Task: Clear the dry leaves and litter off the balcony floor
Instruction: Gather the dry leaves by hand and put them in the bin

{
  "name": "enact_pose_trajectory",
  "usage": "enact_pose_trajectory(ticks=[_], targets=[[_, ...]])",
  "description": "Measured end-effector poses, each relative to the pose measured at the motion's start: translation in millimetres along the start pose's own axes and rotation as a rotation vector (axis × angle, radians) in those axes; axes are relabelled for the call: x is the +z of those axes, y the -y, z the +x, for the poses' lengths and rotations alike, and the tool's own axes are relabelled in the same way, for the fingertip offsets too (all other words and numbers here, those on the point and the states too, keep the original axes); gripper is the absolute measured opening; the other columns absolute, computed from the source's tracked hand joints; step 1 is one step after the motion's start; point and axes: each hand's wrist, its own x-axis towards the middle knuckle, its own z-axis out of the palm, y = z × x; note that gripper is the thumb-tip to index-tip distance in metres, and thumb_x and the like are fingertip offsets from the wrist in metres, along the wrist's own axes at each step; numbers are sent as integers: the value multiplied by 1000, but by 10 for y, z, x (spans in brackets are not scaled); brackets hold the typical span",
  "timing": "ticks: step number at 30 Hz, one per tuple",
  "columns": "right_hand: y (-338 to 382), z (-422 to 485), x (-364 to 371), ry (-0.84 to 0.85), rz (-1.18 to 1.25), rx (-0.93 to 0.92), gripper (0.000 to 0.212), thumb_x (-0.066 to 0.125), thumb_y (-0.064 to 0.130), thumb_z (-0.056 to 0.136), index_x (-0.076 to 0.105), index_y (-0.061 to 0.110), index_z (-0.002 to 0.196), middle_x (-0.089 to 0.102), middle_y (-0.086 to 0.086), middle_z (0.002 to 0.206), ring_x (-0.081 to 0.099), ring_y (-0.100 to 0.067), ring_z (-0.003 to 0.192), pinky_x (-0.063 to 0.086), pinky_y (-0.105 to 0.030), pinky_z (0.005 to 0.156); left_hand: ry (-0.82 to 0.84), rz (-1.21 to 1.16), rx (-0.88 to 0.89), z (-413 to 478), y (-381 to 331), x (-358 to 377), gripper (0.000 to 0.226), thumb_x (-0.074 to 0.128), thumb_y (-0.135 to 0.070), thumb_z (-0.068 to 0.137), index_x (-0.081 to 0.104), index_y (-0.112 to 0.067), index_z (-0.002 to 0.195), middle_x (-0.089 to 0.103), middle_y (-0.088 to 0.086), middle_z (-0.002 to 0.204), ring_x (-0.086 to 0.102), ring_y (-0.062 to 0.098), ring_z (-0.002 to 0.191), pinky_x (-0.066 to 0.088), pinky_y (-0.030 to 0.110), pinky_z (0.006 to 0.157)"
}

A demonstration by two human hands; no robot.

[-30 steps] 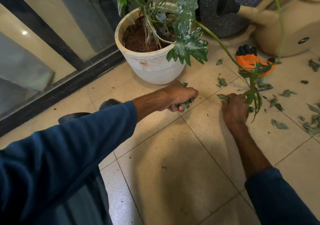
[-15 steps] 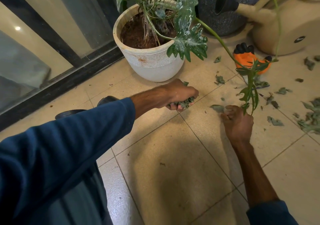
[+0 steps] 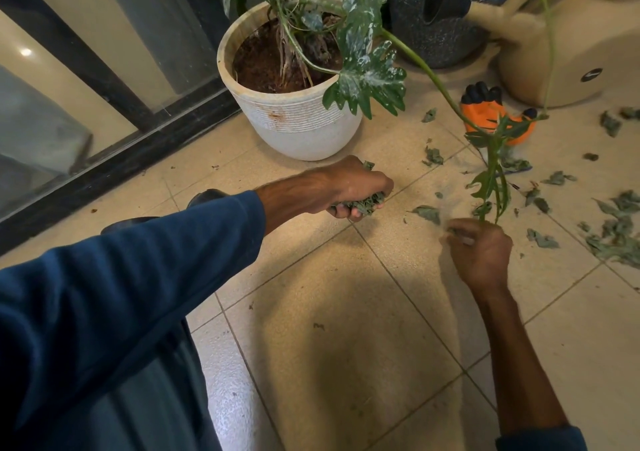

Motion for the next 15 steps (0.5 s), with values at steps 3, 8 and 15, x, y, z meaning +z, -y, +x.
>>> enact_pose_trajectory(ticks=[3,8,15], targets=[[177,150,46,81,137,-10,23,70,-9,86,75,0,107,72,-3,105,69,-16,94,53,-16,84,5,8,-9,7,-2,2,16,64,-21,90,65,-8,81,61,7,71,46,14,42,27,17,38],[265,387,122,68,100,-140,14,78,4,84,78,10,97,75,-2,95,68,-4,83,56,-24,78,5,10,-10,24,16,-10,15,64,-21,90,64,-8,81,60,8,74,45,14,42,26,17,38],[95,420,313,140,-283,-198,9,80,14,83,77,14,91,70,-6,106,64,-18,94,52,-30,83,17,18,-12,60,58,-30,17,64,-21,90,65,-8,80,60,8,73,45,15,43,26,17,37]])
